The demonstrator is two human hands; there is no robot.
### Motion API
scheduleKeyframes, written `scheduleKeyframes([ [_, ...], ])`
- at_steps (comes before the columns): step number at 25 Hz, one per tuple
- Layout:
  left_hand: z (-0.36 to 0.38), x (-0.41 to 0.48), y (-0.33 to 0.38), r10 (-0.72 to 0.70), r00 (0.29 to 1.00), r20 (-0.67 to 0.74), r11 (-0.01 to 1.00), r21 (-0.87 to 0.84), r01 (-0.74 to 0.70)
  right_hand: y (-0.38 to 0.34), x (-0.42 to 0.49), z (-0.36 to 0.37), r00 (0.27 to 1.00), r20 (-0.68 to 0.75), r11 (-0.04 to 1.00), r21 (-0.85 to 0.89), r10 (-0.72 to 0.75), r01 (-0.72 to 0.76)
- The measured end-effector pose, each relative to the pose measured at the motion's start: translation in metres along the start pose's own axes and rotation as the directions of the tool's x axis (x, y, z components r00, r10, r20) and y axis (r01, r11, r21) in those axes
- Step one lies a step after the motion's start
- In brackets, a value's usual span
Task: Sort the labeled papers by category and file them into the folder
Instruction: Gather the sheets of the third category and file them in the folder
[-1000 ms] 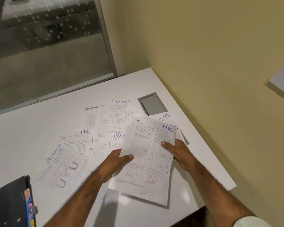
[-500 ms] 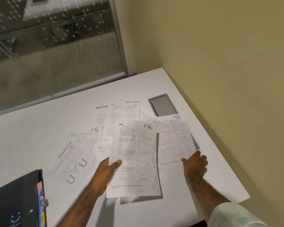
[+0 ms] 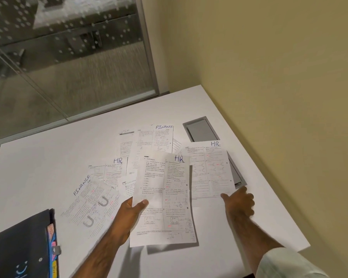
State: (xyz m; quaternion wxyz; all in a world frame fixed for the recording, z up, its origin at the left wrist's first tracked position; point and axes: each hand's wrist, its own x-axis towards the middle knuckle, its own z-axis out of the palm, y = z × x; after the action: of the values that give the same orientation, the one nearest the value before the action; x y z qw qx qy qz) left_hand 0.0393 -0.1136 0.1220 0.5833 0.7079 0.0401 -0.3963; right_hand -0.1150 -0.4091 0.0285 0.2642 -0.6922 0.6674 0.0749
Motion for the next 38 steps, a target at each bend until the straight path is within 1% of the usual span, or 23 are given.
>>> scheduleKeyframes([
  [1,-0.001,0.0,-0.001,0.001,1.0,-0.007,1.0,0.0,-0.001,-0.005,-0.001,0.002,1.0,0.008,1.0,0.002,0.002,-0.002],
  [5,-0.008,-0.002,-0.003,0.008,1.0,-0.03,1.0,-0.012,-0.009,-0.009,0.003,0.012,0.999,0.021,0.983,0.183,-0.03,0.026],
  [7,-0.011,-0.002,-0.003,0.011,0.999,-0.04,1.0,-0.026,-0.012,-0.007,0.005,0.01,0.998,0.054,0.941,0.338,-0.011,-0.008],
  [8,-0.012,-0.002,-0.003,0.009,0.999,-0.046,0.999,-0.037,-0.011,-0.007,0.005,0.006,0.997,0.072,0.891,0.453,0.0,-0.033],
  [9,-0.014,-0.002,-0.002,0.007,0.999,-0.05,0.999,-0.053,-0.009,-0.009,0.001,-0.003,0.996,0.086,0.817,0.574,0.005,-0.054],
  [11,-0.016,0.0,0.0,0.007,0.998,-0.059,0.997,-0.08,-0.012,-0.015,-0.01,-0.029,0.995,0.103,0.636,0.767,0.009,-0.085],
  [13,-0.016,0.001,0.001,0.01,0.997,-0.072,0.994,-0.112,-0.018,-0.018,-0.021,-0.06,0.994,0.109,0.491,0.867,-0.027,-0.082],
  [14,-0.016,0.001,0.002,0.012,0.997,-0.076,0.991,-0.129,-0.022,-0.018,-0.026,-0.073,0.991,0.115,0.437,0.896,-0.064,-0.076],
  [15,-0.016,0.002,0.002,0.011,0.997,-0.08,0.99,-0.141,-0.022,-0.019,-0.032,-0.085,0.986,0.128,0.396,0.915,-0.106,-0.076],
  [16,-0.016,0.003,0.003,0.009,0.997,-0.078,0.988,-0.152,-0.021,-0.02,-0.038,-0.093,0.978,0.149,0.379,0.922,-0.147,-0.083],
  [17,-0.016,0.003,0.004,0.005,0.998,-0.068,0.986,-0.164,-0.016,-0.021,-0.045,-0.098,0.966,0.173,0.374,0.923,-0.192,-0.091],
  [19,-0.013,0.003,0.008,-0.01,1.0,-0.027,0.981,-0.193,0.005,-0.025,-0.064,-0.095,0.927,0.241,0.408,0.906,-0.287,-0.109],
  [22,-0.004,0.002,0.018,-0.02,1.0,0.015,0.967,-0.253,0.024,-0.028,-0.092,-0.079,0.847,0.34,0.542,0.837,-0.409,-0.074],
  [24,0.0,0.001,0.026,-0.029,0.996,0.08,0.958,-0.281,0.05,-0.029,-0.103,-0.073,0.798,0.39,0.609,0.792,-0.46,-0.036],
  [26,-0.001,0.0,0.032,-0.003,0.985,0.174,0.955,-0.29,0.054,-0.034,-0.108,-0.076,0.755,0.431,0.642,0.767,-0.494,-0.018],
  [28,-0.003,-0.001,0.036,0.009,0.976,0.22,0.953,-0.298,0.058,-0.041,-0.105,-0.082,0.713,0.464,0.644,0.765,-0.526,-0.023],
  [30,-0.005,-0.004,0.039,0.032,0.975,0.219,0.959,-0.283,0.032,-0.051,-0.102,-0.086,0.664,0.497,0.649,0.76,-0.559,-0.024],
  [31,-0.004,-0.007,0.04,0.039,0.978,0.206,0.96,-0.279,0.02,-0.056,-0.102,-0.086,0.652,0.502,0.658,0.753,-0.568,-0.007],
  [32,-0.004,-0.009,0.042,0.038,0.984,0.175,0.96,-0.279,0.013,-0.06,-0.103,-0.085,0.656,0.495,0.664,0.748,-0.57,0.013],
  [34,-0.002,-0.016,0.047,0.04,0.992,0.123,0.937,-0.35,0.006,-0.065,-0.104,-0.084,0.674,0.467,0.667,0.744,-0.572,0.05],
  [35,-0.001,-0.019,0.05,0.052,0.993,0.108,0.92,-0.393,-0.005,-0.066,-0.102,-0.085,0.661,0.471,0.671,0.739,-0.584,0.066],
  [36,-0.002,-0.019,0.051,0.072,0.993,0.091,0.922,-0.386,-0.032,-0.067,-0.102,-0.089,0.627,0.499,0.682,0.728,-0.598,0.071],
  [38,0.0,-0.015,0.047,0.122,0.992,0.023,0.953,-0.281,-0.11,-0.066,-0.097,-0.096,0.531,0.582,0.707,0.705,-0.616,0.048],
])
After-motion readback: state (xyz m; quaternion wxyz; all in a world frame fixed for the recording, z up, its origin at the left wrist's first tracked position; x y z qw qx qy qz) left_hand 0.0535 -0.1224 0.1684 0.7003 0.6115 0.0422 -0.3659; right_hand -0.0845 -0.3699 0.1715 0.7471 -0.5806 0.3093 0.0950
